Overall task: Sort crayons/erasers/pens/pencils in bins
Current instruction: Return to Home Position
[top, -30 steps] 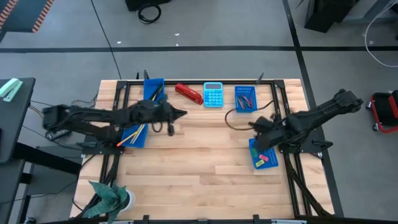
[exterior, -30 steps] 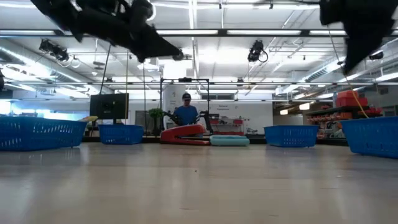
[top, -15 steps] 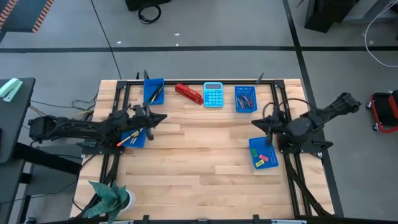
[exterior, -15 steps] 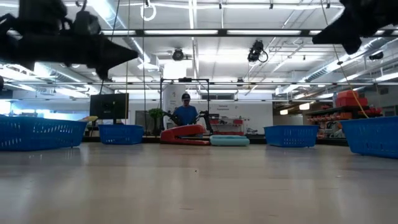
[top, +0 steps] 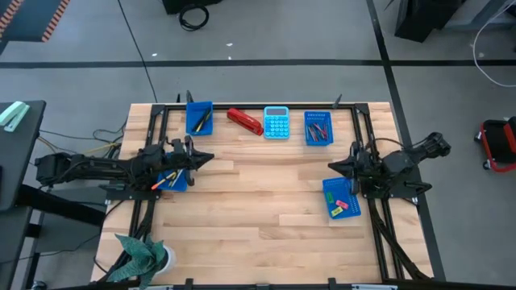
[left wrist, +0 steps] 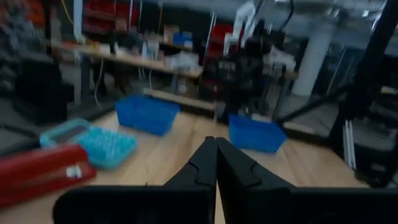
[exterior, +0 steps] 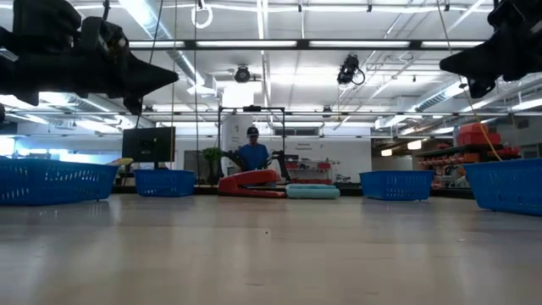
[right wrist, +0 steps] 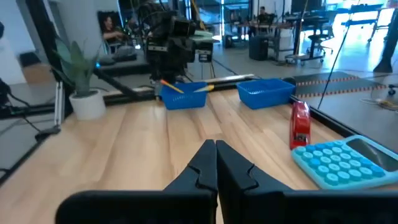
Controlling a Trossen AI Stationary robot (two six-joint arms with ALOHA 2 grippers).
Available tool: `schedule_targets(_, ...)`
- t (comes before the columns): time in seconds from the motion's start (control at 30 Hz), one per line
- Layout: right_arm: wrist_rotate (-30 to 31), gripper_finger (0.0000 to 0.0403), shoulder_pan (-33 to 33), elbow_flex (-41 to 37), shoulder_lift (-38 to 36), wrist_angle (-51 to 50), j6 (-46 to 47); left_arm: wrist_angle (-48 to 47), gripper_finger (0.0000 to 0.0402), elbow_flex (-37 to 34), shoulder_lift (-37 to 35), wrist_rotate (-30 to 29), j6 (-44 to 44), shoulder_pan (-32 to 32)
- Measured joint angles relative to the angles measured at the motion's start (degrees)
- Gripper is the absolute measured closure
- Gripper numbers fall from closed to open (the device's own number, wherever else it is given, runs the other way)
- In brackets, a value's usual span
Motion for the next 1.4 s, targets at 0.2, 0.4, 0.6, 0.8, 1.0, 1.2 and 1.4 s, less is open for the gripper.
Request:
schedule_targets(0.2,-1.66,0.0398,0.15,4.45,-0.02,-5.49,-0.02,-13.53,0.0393,-0.02,-8.33,2.32,-3.39,-0.06)
schedule_targets(0.4,-5.14,0.0398,0.11,-0.09,-0.02,2.46,-1.71,-16.74,0.0396,-0.02,-16.95,1.25,-1.05,0.00)
schedule_targets(0.6,-12.67,0.0399,-2.31,-8.01,0.84,16.71,-4.35,-18.75,0.0386,-0.04,-19.34,2.16,-1.52,-0.09)
schedule_targets(0.8,-20.29,0.0399,-9.42,-8.16,0.80,18.89,-7.80,-20.36,0.0390,-0.04,-19.14,3.00,0.16,-0.07)
schedule_targets(1.0,-31.72,0.0399,-20.70,-8.16,0.83,17.00,-5.75,-18.61,0.0389,-0.04,-19.26,2.91,1.65,-0.07)
schedule_targets(1.2,-37.74,0.0399,-26.76,-8.16,0.96,14.19,-2.76,-18.99,0.0361,-0.04,-19.15,2.80,1.67,-0.07)
schedule_targets(1.4,-36.03,0.0387,-26.80,-8.14,1.01,13.84,-2.81,-19.01,0.0359,-0.05,-19.13,2.80,1.75,-0.07)
